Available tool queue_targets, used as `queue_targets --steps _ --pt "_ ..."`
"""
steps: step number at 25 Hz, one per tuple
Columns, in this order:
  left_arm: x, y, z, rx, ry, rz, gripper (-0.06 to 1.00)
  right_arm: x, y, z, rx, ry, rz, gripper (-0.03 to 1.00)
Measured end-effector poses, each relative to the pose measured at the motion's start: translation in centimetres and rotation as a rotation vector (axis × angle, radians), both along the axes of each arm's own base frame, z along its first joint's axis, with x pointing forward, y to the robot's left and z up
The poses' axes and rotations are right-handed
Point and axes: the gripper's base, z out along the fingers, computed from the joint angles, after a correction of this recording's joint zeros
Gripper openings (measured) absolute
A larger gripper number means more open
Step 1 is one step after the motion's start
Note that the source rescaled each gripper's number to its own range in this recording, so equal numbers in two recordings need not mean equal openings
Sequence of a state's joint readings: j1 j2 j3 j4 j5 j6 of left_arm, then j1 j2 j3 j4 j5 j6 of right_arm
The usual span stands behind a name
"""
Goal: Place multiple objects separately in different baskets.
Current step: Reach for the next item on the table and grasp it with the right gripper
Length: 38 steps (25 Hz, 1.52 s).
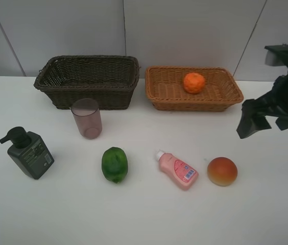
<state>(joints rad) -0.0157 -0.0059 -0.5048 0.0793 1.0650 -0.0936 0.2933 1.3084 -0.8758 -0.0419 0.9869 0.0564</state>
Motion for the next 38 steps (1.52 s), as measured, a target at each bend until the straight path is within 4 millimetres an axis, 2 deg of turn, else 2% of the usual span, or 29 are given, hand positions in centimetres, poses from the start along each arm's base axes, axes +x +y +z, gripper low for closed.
queue_targets --steps 7,11,16,31,38 --pt "0.0 0.0 0.0 0.000 0.000 0.000 1.00 -1.6 5.3 -1.4 -0.004 0.016 0.252 0.82" --pt "0.0 0.0 0.0 0.000 0.000 0.000 1.00 -1.7 6.9 -2.9 -0.064 0.058 0.339 0.82" --pt "0.0 0.0 0.0 0.000 0.000 0.000 1.00 -1.3 7.0 -3.9 -0.109 0.081 0.360 0.82" --pt "0.0 0.0 0.0 0.000 0.000 0.000 1.00 -0.3 7.0 -4.1 -0.073 0.017 0.343 0.82" --pt "0.0 0.0 0.0 0.000 0.000 0.000 1.00 0.6 6.8 -6.8 -0.118 0.118 0.318 0.98"
